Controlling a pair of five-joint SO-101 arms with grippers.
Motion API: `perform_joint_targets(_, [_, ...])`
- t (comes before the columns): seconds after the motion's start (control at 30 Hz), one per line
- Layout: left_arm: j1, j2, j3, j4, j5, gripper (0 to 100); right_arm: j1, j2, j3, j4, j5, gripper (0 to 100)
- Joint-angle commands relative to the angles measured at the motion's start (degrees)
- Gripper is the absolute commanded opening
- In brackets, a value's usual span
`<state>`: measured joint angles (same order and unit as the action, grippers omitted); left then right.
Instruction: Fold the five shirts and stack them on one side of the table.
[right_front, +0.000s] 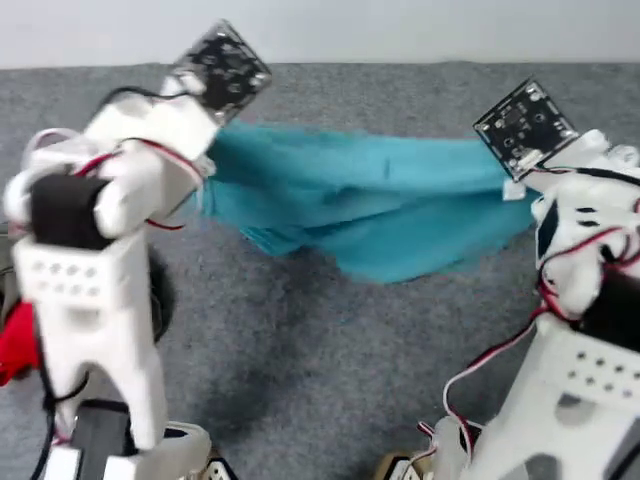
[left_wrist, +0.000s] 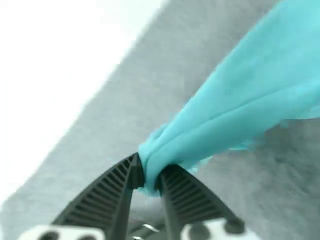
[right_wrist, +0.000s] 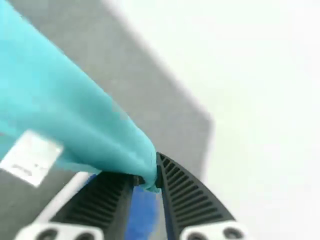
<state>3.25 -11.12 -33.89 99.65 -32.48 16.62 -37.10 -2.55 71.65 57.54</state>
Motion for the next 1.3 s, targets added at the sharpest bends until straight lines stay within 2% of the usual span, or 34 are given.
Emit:
perform_joint_targets(0.0, [-2.3, -4.0, -6.7, -2.3, 0.4, 1, -0.2, -4.0, -1.0, -8.0, -0.6, 1.0])
perform_joint_targets(0.2, [-2.1, -5.5, -17.5, -7.1, 0.1, 1, -0.2, -8.6, -1.0, -17.6, -0.6, 1.0])
perform_joint_targets(0.4, [-1.9, -6.0, -29.9, -9.3, -0.1, 1, 0.2, -14.8, -1.0, -19.3, -0.4, 1.0])
perform_joint_targets(0.57, [-1.9, -6.0, -40.6, -4.5, -5.6, 1, 0.2, -20.7, -0.9, -18.8, -0.2, 1.0])
perform_joint_targets(0.67, [-2.1, -6.0, -46.0, 1.3, -5.7, 1, 2.7, -23.6, -0.7, -17.7, -0.2, 1.0])
perform_joint_targets(0.77, [-3.4, -8.3, -46.5, 1.0, -6.0, 1, 5.1, -25.7, -0.7, -13.8, -0.1, 1.0])
perform_joint_targets(0.97, [-4.6, -18.1, -31.4, 1.1, -5.6, 1, 5.5, -30.0, -0.6, -3.2, 5.5, 1.0])
perform_joint_targets(1.1, [-4.5, -28.0, -13.8, 1.0, -5.9, 1, 5.5, -31.8, -0.5, 1.1, 7.2, 1.0])
perform_joint_targets(1.27, [-4.5, -38.2, 7.9, 0.7, -6.0, 1, 5.4, -31.7, -0.4, 12.1, 9.7, 1.0])
